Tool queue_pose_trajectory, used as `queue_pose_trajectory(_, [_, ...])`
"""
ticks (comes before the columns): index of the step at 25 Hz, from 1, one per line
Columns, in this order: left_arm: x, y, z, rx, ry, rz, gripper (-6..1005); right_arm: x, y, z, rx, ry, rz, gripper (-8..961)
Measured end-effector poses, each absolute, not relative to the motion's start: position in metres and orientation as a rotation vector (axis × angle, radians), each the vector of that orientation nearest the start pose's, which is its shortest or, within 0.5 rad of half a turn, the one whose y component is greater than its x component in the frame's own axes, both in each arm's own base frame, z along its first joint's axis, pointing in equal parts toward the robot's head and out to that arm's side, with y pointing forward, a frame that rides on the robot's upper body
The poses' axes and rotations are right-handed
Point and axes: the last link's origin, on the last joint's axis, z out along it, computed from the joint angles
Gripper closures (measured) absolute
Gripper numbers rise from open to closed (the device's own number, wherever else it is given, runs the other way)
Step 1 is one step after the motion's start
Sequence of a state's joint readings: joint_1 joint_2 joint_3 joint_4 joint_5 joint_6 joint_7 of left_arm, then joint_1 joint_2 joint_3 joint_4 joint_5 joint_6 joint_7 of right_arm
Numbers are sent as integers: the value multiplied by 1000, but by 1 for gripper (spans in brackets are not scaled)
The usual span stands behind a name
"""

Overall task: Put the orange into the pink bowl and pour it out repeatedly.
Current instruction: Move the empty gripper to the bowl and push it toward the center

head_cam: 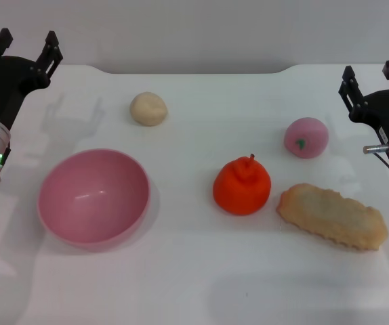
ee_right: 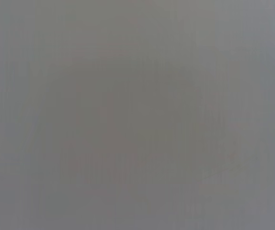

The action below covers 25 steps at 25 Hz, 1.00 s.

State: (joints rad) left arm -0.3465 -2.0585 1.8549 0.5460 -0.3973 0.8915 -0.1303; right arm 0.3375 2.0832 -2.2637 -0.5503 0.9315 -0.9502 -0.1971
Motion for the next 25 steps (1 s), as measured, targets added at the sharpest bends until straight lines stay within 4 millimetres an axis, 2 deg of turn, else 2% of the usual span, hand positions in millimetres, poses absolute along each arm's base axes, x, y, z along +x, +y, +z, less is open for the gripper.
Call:
queue_pose_trajectory(8, [-280,370,2,-1631,-579,-742,198,283,337,-46,-1603,547,648,276])
queue_pose_trajectory(12, [-255,379,20,-1711,-654,-664,197,284,336,-46,-1606,550,645,276])
queue_pose_trajectory(13, [-255,379,20,-1711,-654,-664,197,284,336,-46,-1608,552,643,276])
queue_pose_trajectory(14, [-240,384,30,-1754,-702,-586,197,284,337,-47,-1608,553,642,276])
queue_pose_trajectory(16, [-223,389,43,-1782,-755,-492,197,284,337,-47,-1611,553,642,276])
queue_pose_trajectory(17, [-217,391,50,-1804,-804,-385,196,283,338,-47,-1611,552,643,277])
queue_pose_trajectory(20, [-210,381,54,-1880,-930,-127,196,283,338,-46,-1612,550,645,277])
queue_pose_trajectory(23, [-207,364,53,-1942,-991,8,195,282,339,-46,-1611,549,646,277])
queue_pose_trajectory(25, [-201,358,55,-1962,-994,39,195,282,339,-46,-1611,548,646,277])
